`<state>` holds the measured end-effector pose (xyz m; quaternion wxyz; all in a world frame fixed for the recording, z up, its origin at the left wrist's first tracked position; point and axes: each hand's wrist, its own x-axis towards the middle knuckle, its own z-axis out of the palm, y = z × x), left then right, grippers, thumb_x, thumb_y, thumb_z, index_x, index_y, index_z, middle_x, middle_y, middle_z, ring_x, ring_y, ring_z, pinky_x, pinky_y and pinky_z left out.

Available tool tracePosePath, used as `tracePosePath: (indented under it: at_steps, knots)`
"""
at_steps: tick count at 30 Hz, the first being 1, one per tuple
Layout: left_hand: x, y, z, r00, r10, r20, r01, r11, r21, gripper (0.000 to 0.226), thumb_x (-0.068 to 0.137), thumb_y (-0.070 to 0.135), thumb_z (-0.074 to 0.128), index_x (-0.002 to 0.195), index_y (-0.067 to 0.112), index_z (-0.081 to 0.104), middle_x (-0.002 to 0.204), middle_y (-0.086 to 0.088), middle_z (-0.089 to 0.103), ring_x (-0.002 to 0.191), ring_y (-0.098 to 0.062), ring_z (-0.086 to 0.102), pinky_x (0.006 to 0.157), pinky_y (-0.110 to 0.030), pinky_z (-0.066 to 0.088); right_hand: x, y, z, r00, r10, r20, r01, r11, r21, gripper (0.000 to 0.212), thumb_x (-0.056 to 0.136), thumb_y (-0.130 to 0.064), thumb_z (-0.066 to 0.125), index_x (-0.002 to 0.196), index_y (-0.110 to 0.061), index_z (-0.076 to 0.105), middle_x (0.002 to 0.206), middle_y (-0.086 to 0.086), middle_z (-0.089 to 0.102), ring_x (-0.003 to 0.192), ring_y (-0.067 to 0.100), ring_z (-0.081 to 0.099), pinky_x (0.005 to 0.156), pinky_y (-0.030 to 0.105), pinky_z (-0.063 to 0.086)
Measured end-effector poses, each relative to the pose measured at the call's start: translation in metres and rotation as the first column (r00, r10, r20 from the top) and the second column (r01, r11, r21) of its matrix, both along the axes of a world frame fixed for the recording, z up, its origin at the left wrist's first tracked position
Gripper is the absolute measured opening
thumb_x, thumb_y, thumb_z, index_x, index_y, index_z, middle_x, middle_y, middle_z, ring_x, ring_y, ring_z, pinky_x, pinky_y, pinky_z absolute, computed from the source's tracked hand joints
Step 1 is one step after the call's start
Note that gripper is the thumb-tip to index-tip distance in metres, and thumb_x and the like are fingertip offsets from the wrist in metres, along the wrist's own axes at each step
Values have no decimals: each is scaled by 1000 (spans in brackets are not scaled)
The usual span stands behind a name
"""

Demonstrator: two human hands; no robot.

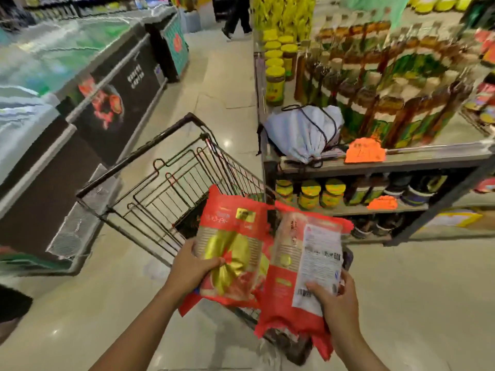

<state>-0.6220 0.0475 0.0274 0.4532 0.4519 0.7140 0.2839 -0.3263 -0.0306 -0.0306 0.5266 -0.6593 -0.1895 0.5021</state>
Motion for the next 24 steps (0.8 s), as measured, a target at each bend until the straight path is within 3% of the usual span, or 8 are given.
tracePosePath:
  at_steps: [3, 5, 10, 14, 17, 19, 21, 24]
  knots:
    - [0, 46, -41, 993, -117, -33, 114, 991, -75, 90, 43, 47, 90, 122, 20, 57, 114, -2, 71, 97, -20, 70, 89, -49, 58, -13, 12, -36, 994, -105, 1, 104, 985, -136, 74, 73, -5, 86, 132, -28, 47, 121, 5, 67, 103, 27, 69, 93, 50, 56]
    - [7, 70, -68, 982, -187, -21, 183, 974, -137, 101, 41, 47, 89, 129, 12, 55, 121, -1, 68, 101, -19, 66, 96, -41, 53, -18, 20, -59, 987, -160, 4, 158, 968, -197, 81, 72, -6, 88, 137, -27, 45, 130, 7, 64, 114, 28, 65, 101, 53, 51]
    - [27, 126, -151, 938, -345, -10, 328, 900, -288, 86, 51, 33, 96, 122, 9, 54, 95, 6, 65, 86, -16, 64, 62, -11, 48, -35, 42, -118, 959, -275, 68, 282, 898, -339, 62, 70, 0, 86, 121, -18, 55, 106, 7, 74, 93, 28, 73, 85, 50, 59]
    - [39, 162, -232, 875, -482, -39, 446, 835, -321, 107, 47, 47, 92, 139, 10, 52, 116, -4, 63, 108, -24, 61, 89, -32, 48, -53, 63, -172, 941, -323, 101, 336, 860, -385, 65, 64, -2, 89, 117, -21, 56, 100, 6, 76, 81, 23, 76, 61, 33, 60]
    - [40, 184, -278, 840, -539, -61, 480, 792, -377, 127, 44, 67, 83, 150, 11, 43, 140, -11, 61, 124, -33, 59, 102, -39, 46, -60, 78, -210, 930, -335, 150, 366, 823, -434, 66, 70, 0, 86, 113, -35, 49, 107, 3, 73, 89, 27, 75, 72, 48, 63]
    - [32, 200, -315, 819, -570, -60, 496, 757, -426, 135, 33, 86, 72, 148, 21, 44, 140, -8, 63, 122, -34, 62, 103, -47, 49, -60, 88, -230, 925, -324, 201, 380, 814, -439, 67, 70, -2, 86, 116, -33, 48, 111, 5, 72, 94, 29, 74, 78, 54, 62]
    - [24, 212, -351, 780, -624, -52, 545, 717, -435, 119, 39, 90, 71, 138, 27, 50, 128, -3, 69, 112, -28, 66, 98, -48, 53, -58, 93, -247, 923, -296, 247, 381, 797, -468, 63, 72, -2, 85, 116, -31, 49, 110, 3, 71, 94, 27, 72, 82, 51, 60]
    - [41, 215, -337, 678, -727, -108, 646, 659, -385, 92, 59, 72, 66, 133, 19, 55, 120, -7, 68, 110, -32, 65, 94, -44, 53, -54, 97, -260, 931, -259, 257, 359, 777, -517, 59, 75, -13, 84, 122, -24, 51, 115, 6, 72, 96, 28, 72, 84, 54, 60]
